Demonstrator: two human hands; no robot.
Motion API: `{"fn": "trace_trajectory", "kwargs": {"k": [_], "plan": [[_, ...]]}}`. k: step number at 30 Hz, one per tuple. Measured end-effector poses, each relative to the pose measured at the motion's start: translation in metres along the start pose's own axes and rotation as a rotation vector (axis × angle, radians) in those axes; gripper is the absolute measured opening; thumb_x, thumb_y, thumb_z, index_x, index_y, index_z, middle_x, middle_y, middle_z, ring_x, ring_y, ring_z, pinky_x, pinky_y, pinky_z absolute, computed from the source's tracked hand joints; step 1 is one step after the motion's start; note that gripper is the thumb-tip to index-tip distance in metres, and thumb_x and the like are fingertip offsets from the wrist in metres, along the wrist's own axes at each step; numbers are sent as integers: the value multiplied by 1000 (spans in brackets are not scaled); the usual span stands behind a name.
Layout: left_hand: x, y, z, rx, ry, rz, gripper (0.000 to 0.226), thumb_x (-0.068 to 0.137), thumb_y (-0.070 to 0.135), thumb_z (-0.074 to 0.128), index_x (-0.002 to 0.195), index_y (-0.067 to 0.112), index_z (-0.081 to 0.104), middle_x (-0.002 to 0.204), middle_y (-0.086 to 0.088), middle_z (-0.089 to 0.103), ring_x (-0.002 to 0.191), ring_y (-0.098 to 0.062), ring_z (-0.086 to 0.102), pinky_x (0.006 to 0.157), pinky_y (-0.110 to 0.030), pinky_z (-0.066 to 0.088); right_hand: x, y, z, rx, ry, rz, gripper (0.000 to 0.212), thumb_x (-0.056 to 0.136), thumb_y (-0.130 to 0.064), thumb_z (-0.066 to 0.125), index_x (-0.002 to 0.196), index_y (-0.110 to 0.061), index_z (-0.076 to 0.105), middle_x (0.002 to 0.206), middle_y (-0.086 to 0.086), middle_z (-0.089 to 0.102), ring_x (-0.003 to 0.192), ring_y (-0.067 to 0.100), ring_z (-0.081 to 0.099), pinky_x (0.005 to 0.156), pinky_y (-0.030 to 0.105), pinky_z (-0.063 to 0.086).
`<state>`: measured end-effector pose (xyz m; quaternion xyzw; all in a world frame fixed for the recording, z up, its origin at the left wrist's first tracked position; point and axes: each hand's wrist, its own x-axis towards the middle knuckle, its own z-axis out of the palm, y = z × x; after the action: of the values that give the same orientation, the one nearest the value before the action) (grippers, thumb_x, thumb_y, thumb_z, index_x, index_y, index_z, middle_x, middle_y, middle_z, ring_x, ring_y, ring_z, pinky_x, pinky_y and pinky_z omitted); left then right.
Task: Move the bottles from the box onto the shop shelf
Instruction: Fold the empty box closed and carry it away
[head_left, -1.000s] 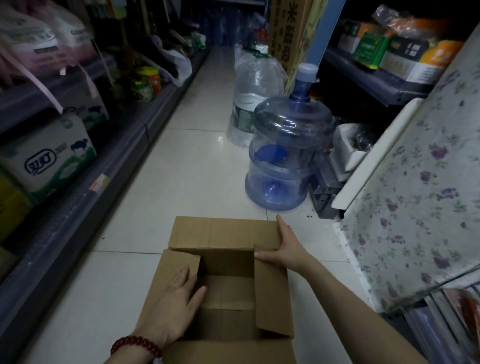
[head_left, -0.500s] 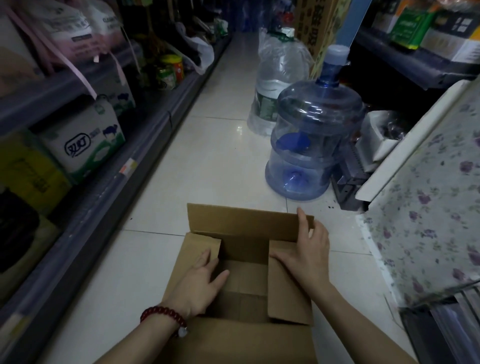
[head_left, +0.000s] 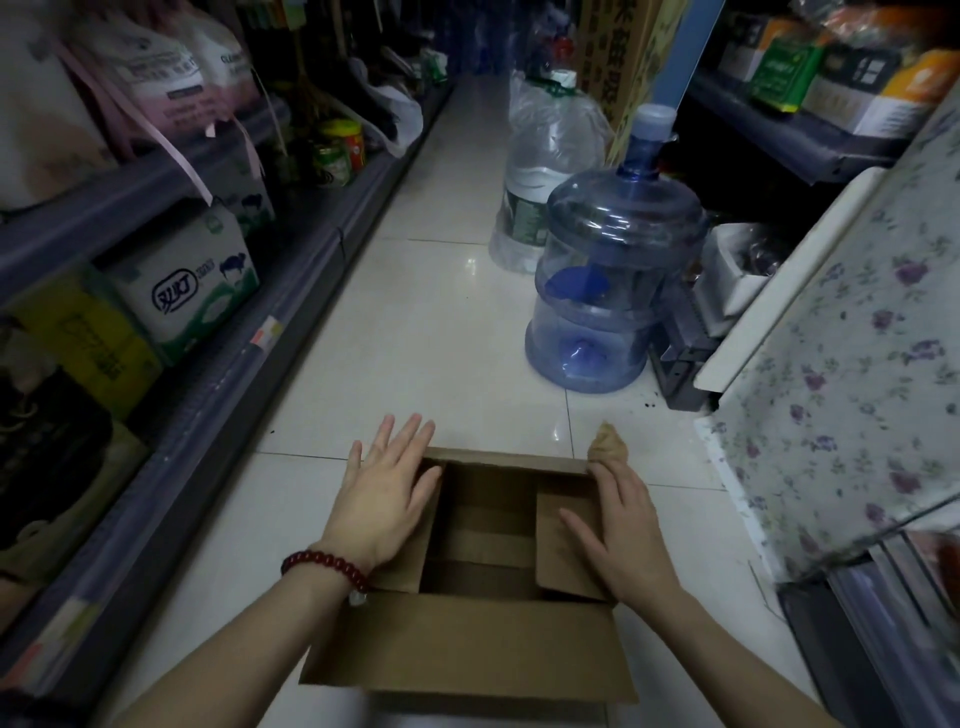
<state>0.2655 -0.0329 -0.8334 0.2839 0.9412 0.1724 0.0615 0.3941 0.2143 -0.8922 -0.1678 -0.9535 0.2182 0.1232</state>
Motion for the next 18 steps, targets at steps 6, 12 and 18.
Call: {"fn": "trace_trajectory", "kwargs": {"k": [6,12,18], "plan": [[-8,-14,14,12,-338,-92,57,97,53,19,148,28,27,159,7,19,146,-13,17,119,-46,12,-14,2,-4,37,-98,11,48,95,-48,44,133,-19,49,147,0,42,141,21,26,116,34,18],[-4,-16,27,12,-340,-135,61,96,56,19,148,26,27,159,4,18,146,-17,20,118,-48,20,-36,-18,-14,302,-112,79,37,96,-41,46,127,-23,49,127,-5,52,116,8,46,101,28,38],[-8,-17,32,19,-325,-133,63,95,57,20,149,24,27,159,5,16,146,-17,18,118,-46,22,-92,-15,-15,280,-199,-15,47,93,-44,50,136,-25,46,146,-10,40,139,8,29,116,33,28]]}}
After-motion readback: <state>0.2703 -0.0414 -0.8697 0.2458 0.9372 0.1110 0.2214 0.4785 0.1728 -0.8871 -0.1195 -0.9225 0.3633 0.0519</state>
